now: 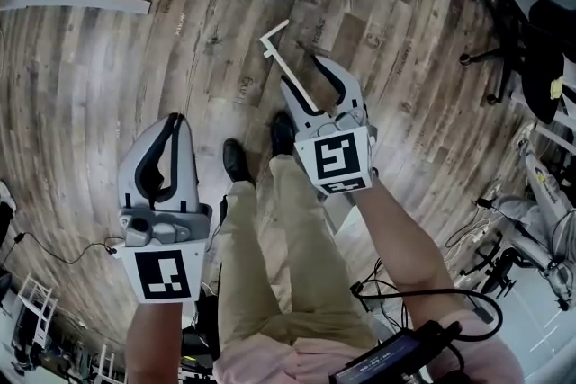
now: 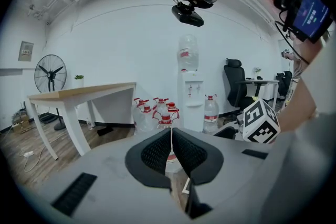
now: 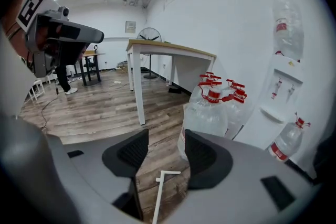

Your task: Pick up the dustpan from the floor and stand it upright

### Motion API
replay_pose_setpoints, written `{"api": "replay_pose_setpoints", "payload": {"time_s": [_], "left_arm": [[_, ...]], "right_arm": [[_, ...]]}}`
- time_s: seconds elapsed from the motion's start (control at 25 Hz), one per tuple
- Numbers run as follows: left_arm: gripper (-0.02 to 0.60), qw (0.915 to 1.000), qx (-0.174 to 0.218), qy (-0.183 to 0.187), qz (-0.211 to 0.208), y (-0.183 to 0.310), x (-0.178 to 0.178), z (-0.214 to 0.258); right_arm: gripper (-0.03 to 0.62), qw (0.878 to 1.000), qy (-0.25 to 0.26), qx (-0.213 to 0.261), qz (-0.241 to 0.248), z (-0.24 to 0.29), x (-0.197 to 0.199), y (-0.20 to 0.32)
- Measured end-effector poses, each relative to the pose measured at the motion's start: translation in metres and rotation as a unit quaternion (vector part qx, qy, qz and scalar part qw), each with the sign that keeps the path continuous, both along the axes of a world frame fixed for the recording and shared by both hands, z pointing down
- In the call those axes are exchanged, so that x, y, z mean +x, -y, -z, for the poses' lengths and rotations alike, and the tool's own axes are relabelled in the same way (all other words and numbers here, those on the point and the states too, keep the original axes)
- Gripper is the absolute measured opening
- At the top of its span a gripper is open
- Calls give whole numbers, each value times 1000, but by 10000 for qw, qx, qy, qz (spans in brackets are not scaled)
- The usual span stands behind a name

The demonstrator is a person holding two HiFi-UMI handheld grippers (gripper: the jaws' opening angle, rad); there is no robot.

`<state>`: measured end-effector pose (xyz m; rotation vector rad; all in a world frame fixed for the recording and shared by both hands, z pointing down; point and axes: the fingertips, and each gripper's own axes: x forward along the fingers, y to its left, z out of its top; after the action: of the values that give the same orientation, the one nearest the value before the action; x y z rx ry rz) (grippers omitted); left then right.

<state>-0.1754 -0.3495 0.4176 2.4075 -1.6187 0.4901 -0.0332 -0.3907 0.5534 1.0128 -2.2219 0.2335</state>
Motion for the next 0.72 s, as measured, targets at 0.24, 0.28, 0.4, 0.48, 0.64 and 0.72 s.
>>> {"api": "replay_pose_setpoints", "payload": {"time_s": [0.24, 0.28, 0.4, 0.48, 0.64, 0.72], "left_arm": [[18, 9998, -85, -154, 30, 10, 4, -52], [18, 9998, -116, -172, 68, 10, 3, -59], [18, 9997, -125, -143, 151, 13, 1, -75], [18, 9997, -108, -152, 175, 17, 0, -85], [18, 9997, -108, -137, 155, 19, 0, -105], [18, 9997, -107, -133, 160, 19, -2, -115]], "right_arm": [[216, 9999, -90, -128, 28, -55, 3, 9], [216, 9998, -116, -157, 71, -63, 2, 9], [215, 9994, -207, -236, 170, -87, 2, 8], [213, 9990, -250, -303, 197, -103, 3, 10], [212, 9979, -331, -429, 343, -134, 0, 8], [210, 9974, -372, -484, 386, -149, 0, 5]]}}
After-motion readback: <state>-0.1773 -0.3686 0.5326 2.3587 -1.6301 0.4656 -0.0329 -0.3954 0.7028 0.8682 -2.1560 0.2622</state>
